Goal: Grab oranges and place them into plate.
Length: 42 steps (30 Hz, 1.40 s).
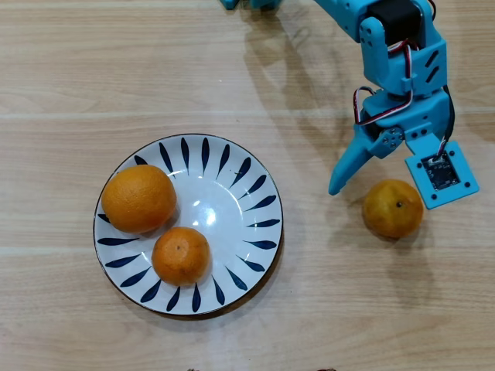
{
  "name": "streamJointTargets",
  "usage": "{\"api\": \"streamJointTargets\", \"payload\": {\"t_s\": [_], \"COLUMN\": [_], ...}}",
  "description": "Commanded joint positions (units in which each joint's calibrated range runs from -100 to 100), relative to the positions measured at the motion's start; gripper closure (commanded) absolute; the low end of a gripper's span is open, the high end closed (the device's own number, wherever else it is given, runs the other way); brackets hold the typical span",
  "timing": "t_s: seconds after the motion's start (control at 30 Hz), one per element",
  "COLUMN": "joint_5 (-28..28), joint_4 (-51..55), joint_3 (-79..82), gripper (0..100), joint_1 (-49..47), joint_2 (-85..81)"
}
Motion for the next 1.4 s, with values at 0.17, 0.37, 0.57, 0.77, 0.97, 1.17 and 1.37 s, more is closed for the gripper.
{"api": "streamJointTargets", "payload": {"t_s": [0.17,0.37,0.57,0.77,0.97,1.17,1.37], "joint_5": [-2.3,-3.8,-3.5,-3.4,-3.4,-2.7,-1.2], "joint_4": [-10.9,-20.3,-28.0,-30.7,-31.0,-31.1,-33.5], "joint_3": [12.0,20.1,21.8,22.0,25.3,27.9,28.0], "gripper": [51,51,51,51,51,51,51], "joint_1": [-3.4,-6.0,-5.6,-5.5,-5.0,-3.6,-2.7], "joint_2": [-1.2,-4.2,-2.5,-0.8,-0.6,-0.5,-0.4]}}
